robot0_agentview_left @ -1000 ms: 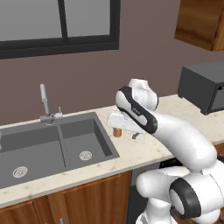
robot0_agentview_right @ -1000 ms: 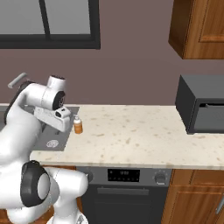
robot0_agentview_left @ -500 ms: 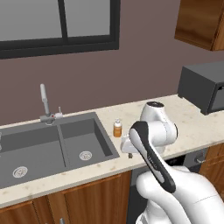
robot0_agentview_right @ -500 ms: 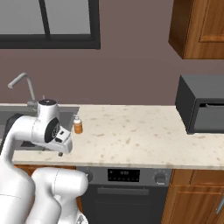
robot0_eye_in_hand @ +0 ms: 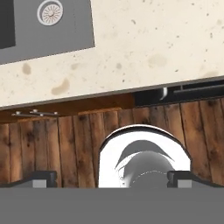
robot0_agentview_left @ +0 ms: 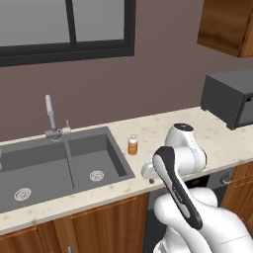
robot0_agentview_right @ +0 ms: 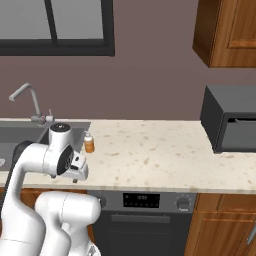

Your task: Restock the sink supplies by placing the sponge and soap dispenser on the counter and next to the sink. Make sure the soap dispenser is upright.

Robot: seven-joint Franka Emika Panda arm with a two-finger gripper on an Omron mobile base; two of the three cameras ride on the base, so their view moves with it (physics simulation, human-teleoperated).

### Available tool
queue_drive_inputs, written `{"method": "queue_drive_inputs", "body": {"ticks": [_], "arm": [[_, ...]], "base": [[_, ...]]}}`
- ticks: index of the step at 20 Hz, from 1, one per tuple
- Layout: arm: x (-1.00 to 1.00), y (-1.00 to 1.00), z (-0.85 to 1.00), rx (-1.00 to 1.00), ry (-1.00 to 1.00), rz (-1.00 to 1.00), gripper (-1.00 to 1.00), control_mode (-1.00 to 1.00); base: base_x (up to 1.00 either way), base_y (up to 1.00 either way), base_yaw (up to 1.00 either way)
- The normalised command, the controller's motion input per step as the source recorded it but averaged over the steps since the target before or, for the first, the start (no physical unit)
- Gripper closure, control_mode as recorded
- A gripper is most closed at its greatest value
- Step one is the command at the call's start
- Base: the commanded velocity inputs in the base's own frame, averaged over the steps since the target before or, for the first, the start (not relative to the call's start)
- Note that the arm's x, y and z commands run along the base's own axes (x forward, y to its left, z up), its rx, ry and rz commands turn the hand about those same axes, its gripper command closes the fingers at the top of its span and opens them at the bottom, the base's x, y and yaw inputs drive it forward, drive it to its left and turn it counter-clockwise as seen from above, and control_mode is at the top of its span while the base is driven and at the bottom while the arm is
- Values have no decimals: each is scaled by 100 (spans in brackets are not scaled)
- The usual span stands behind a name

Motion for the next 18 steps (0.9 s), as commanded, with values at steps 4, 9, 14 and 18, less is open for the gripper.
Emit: {"method": "queue_drive_inputs", "body": {"ticks": [4,9,14,18], "arm": [[-1,0,-7,0,2,0,-100,-100],[0,0,0,0,0,0,-100,100],[0,0,0,0,0,0,-100,100],[0,0,0,0,0,0,-100,100]], "base": [[0,0,0],[-53,15,16],[-55,49,54],[-16,63,70]]}}
